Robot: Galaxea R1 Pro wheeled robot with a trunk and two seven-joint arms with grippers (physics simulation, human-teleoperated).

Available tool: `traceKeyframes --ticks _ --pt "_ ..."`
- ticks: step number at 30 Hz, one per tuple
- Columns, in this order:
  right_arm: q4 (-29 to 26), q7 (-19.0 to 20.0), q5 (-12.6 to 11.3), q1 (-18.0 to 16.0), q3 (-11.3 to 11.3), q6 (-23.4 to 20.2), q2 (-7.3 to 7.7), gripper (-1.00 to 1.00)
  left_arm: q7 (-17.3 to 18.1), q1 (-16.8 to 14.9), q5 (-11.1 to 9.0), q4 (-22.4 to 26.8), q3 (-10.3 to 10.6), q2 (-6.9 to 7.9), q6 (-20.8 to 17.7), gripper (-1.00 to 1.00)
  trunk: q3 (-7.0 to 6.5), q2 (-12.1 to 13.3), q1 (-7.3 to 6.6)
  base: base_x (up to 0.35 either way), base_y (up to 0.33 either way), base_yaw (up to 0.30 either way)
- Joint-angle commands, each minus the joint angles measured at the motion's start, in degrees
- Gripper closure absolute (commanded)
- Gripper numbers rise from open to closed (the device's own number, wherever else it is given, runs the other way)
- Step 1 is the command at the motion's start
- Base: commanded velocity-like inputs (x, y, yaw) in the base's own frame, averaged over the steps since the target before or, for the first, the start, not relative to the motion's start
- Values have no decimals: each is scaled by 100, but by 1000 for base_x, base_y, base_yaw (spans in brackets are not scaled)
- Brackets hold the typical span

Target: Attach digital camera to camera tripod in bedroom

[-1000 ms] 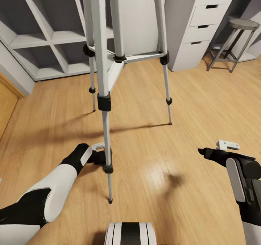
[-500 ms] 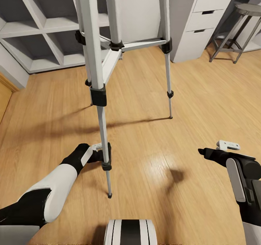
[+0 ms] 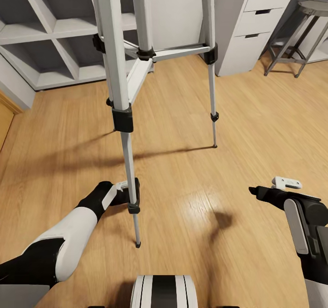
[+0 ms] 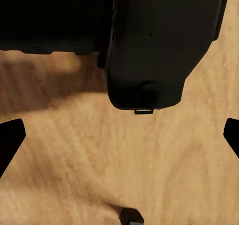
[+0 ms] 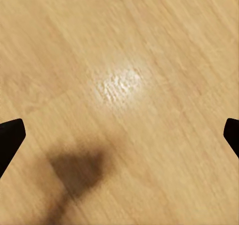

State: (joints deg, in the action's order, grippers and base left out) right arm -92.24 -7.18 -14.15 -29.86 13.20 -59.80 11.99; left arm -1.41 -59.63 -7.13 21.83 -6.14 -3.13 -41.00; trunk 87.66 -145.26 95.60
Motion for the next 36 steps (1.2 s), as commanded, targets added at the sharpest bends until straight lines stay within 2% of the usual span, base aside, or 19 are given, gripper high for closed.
traceKeyframes --ticks 1,18,25,36 --pt "-5 -56 -61 -3 -1 -20 -3 -100 -12 -3 -28 13 -30 -6 -30 -100 4 -1 -1 0 0 0" --pt "-5 -73 -61 -3 -10 -20 -44 -100 -23 -62 -31 93 -4 -11 -42 -100 4 -1 -1 0 0 0" --pt "-5 -86 -61 2 -15 -20 -46 -100 -288 -160 -49 106 -5 -40 -46 -100 4 -1 -1 0 0 0" --pt "-5 -90 -56 6 -12 -20 -47 -100 -428 -230 -56 110 -2 -87 -48 -100 4 -1 -1 0 0 0"
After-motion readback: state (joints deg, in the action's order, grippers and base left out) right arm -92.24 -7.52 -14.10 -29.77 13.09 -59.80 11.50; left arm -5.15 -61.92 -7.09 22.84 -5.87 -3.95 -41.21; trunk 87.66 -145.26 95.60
